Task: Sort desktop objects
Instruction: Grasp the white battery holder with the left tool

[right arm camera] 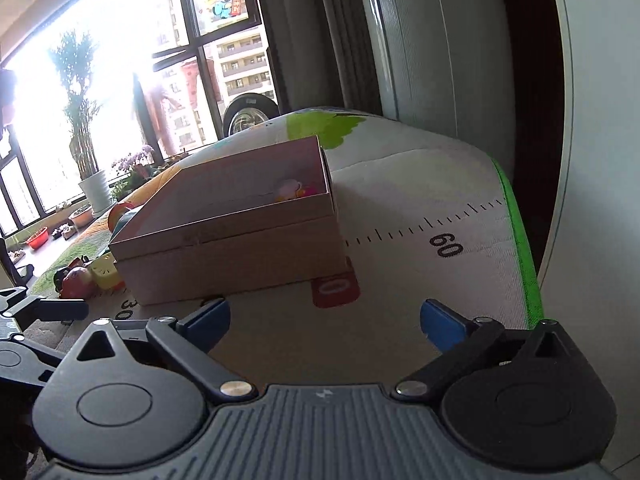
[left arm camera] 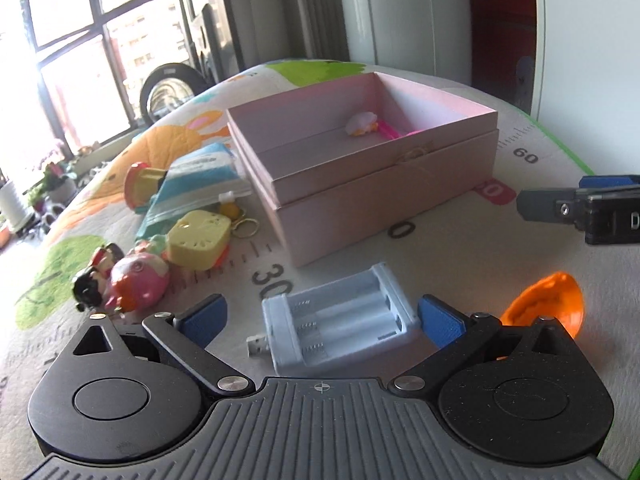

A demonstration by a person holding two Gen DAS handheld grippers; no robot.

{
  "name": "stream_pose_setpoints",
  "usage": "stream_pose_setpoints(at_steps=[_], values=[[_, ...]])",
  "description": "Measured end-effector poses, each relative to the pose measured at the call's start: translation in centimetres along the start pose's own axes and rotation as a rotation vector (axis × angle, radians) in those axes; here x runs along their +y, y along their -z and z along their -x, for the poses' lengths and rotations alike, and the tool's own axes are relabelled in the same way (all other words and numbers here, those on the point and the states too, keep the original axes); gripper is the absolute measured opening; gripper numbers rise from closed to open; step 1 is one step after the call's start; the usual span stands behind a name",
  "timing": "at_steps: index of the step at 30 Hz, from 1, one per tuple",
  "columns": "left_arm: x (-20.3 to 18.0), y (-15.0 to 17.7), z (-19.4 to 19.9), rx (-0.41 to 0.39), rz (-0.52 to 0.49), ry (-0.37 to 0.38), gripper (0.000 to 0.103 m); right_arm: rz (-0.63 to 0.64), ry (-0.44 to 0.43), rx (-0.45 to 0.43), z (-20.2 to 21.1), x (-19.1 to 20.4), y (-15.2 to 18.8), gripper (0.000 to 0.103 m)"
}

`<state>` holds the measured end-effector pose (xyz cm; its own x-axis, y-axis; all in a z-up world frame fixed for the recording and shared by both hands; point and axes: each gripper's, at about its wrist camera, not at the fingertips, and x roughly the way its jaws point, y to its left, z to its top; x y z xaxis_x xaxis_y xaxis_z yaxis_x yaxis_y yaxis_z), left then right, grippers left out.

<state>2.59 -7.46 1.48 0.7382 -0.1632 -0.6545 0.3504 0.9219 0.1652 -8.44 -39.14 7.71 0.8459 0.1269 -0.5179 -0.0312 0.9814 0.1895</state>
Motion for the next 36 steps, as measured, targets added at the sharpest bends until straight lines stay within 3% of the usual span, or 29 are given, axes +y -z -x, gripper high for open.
stream_pose_setpoints(at_steps=[5,9,13,19,21,23,27,29,33,36], values=[[4.3,3.0,1.9,0.009,-0.042,-0.127,0.103,0.017,-0.014,0.006,-0.1,0.3,0.0,0.103],[6.5,3.1,2.4,0.011,0.040,-0.059,0.103,0.025,-0.013,0.025,-0.4,0.5,-0.1,0.103],[5.8,1.6,1.5,0.025,0.162,0.027,0.103,0.026,-0.002,0.021,-0.3,0.6,0.0,0.103],[4.0,-0.2,-0.9,0.035,0.210,-0.054,0.103,0.019,-0.005,0.029,-0.5,0.4,0.1,0.103],[4.1,-0.2,-1.3,0.049,0.214,-0.061,0.099,0.016,-0.009,0.030,-0.5,0.4,0.1,0.103],[4.2,-0.1,-1.4,0.060,0.215,-0.058,0.085,0.013,-0.011,0.034,-0.6,0.3,0.1,0.103],[4.0,0.2,-1.1,0.054,0.204,-0.033,0.069,0.020,-0.006,0.039,-0.6,0.5,0.0,0.103],[3.9,0.5,-0.6,0.047,0.189,-0.019,0.054,0.026,-0.003,0.032,-0.4,0.6,0.0,0.103],[4.3,2.5,1.9,0.048,0.136,0.047,0.053,0.038,-0.056,0.042,0.6,0.9,0.2,0.103],[4.8,4.8,4.6,0.047,0.074,0.067,0.055,0.133,-0.125,0.060,2.1,2.3,0.6,0.103]])
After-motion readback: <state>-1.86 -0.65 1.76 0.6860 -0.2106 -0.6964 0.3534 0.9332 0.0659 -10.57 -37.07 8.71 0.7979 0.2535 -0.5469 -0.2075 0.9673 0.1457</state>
